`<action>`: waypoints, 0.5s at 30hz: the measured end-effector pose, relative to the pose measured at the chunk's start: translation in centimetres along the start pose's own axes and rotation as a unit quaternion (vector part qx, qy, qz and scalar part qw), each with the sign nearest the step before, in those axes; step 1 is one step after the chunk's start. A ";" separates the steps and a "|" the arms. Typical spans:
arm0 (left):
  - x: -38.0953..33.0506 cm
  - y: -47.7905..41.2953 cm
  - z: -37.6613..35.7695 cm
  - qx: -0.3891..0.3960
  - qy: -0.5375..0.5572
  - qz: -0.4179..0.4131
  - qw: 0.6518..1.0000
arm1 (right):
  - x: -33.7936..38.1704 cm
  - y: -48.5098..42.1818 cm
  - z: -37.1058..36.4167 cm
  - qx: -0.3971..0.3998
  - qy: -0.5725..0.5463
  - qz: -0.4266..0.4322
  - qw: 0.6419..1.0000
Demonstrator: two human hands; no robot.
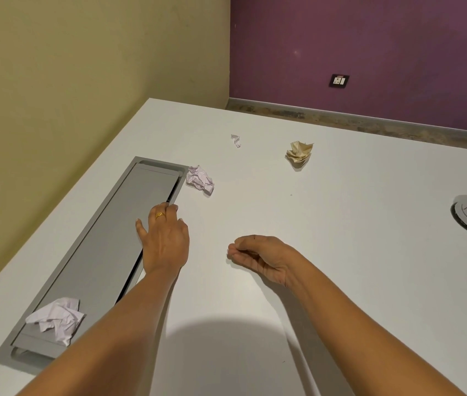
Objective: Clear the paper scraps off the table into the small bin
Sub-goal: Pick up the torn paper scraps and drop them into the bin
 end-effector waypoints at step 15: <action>-0.2 0.0 0.4 0.004 0.003 0.006 1.000 | 6.4 -3.5 4.2 -0.381 0.194 0.293 0.855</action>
Point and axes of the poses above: each hand's wrist, its own y-axis away from the middle knuckle, its own z-axis out of the back of the hand, x = y × z, the point moved 2 cm from there along -y, towards the middle knuckle, and after that the axes turned 12 degrees about -x, right-handed, at the moved point
